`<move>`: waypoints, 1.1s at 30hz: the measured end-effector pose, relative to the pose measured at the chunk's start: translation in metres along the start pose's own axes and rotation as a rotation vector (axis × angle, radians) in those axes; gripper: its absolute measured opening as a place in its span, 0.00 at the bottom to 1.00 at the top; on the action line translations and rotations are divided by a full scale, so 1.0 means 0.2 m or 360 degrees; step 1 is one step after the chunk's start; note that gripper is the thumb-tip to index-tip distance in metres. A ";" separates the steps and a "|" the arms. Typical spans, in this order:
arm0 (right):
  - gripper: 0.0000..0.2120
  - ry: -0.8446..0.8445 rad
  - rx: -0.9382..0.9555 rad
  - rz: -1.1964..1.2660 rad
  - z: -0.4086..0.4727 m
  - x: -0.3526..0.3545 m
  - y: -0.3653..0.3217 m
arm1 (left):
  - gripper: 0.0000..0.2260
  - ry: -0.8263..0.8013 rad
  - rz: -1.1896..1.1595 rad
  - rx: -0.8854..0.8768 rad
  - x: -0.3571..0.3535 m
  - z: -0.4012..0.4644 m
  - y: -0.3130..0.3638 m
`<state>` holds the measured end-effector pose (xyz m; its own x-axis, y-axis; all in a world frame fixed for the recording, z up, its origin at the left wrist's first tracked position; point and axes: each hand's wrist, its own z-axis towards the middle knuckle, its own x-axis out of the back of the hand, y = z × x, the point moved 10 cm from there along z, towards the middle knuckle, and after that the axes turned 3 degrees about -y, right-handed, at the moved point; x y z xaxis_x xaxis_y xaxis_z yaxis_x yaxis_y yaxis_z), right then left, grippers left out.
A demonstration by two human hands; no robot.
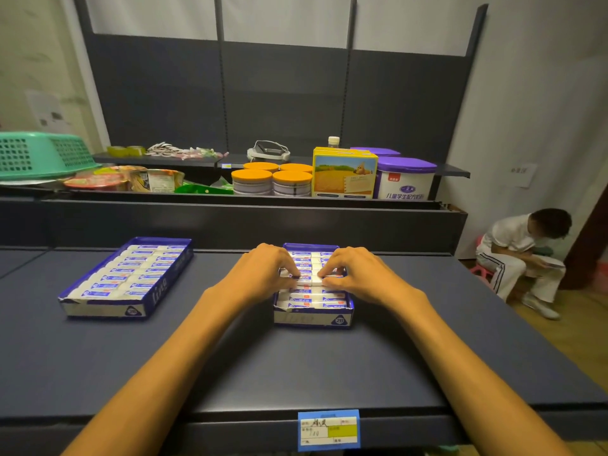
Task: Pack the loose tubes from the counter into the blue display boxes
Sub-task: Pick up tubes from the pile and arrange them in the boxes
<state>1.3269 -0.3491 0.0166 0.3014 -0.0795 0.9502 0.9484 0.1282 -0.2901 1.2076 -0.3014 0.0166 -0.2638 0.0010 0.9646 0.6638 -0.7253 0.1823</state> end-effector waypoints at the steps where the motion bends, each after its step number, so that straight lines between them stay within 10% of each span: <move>1: 0.14 -0.0010 -0.0004 -0.0015 0.00 0.00 0.00 | 0.13 -0.0005 -0.0001 -0.0002 0.00 0.00 0.00; 22: 0.17 0.0387 -0.0159 0.0215 -0.12 0.15 0.06 | 0.21 0.0200 -0.0115 0.0034 0.15 -0.15 -0.07; 33: 0.20 0.0169 0.0234 0.0020 -0.13 -0.05 -0.52 | 0.23 0.0313 0.0080 0.0424 0.34 -0.72 -0.25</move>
<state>1.2285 -0.3868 0.0349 0.3290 -0.1798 0.9271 0.9223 0.2723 -0.2744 1.0545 -0.3643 0.0456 -0.3389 -0.1817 0.9231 0.8321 -0.5157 0.2040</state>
